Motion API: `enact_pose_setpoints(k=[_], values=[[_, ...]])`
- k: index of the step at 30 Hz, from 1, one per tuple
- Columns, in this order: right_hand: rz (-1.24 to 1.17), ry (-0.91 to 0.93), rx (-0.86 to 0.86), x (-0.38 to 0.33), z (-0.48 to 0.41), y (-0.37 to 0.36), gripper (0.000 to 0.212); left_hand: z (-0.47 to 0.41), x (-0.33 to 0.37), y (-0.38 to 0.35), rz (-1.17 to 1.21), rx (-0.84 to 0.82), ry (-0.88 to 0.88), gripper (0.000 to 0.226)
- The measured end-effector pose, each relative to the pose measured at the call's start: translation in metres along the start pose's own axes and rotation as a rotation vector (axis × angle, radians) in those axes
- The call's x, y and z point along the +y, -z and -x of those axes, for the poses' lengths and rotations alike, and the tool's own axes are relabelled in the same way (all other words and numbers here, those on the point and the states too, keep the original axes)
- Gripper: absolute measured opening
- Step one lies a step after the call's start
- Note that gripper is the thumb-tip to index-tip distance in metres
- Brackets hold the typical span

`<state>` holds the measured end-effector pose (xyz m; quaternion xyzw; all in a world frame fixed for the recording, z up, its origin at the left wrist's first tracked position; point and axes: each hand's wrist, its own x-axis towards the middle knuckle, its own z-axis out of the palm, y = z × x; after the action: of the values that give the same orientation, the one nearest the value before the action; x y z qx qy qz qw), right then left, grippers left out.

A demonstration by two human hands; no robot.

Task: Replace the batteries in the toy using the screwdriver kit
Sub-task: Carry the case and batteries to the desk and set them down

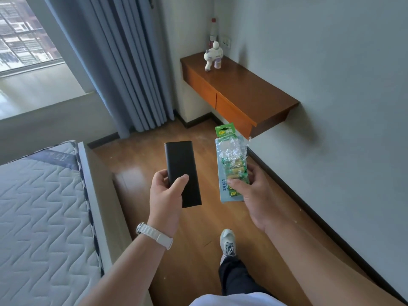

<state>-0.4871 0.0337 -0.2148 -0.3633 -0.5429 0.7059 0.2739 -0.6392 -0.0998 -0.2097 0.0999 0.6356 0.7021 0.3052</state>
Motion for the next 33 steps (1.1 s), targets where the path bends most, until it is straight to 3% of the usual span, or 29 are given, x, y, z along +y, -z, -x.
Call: enact_pose_setpoints(k=[10,17,28,33], values=[[-0.039,-0.014,-0.052,-0.047,-0.19,0.009,0.047,-0.15,0.044,-0.079,-0.054,0.063,-0.029,0.047],[-0.031,-0.02,-0.041,-0.075,-0.277,0.017,0.041,-0.221,0.07,-0.128,-0.041,0.069,-0.037,0.042],[0.013,-0.046,0.01,-0.074,-0.379,-0.019,0.043,-0.356,0.08,-0.128,-0.044,0.031,-0.013,0.04],[0.062,-0.046,0.13,-0.074,-0.43,-0.056,0.038,-0.436,0.086,-0.117,-0.059,-0.069,0.054,0.041]])
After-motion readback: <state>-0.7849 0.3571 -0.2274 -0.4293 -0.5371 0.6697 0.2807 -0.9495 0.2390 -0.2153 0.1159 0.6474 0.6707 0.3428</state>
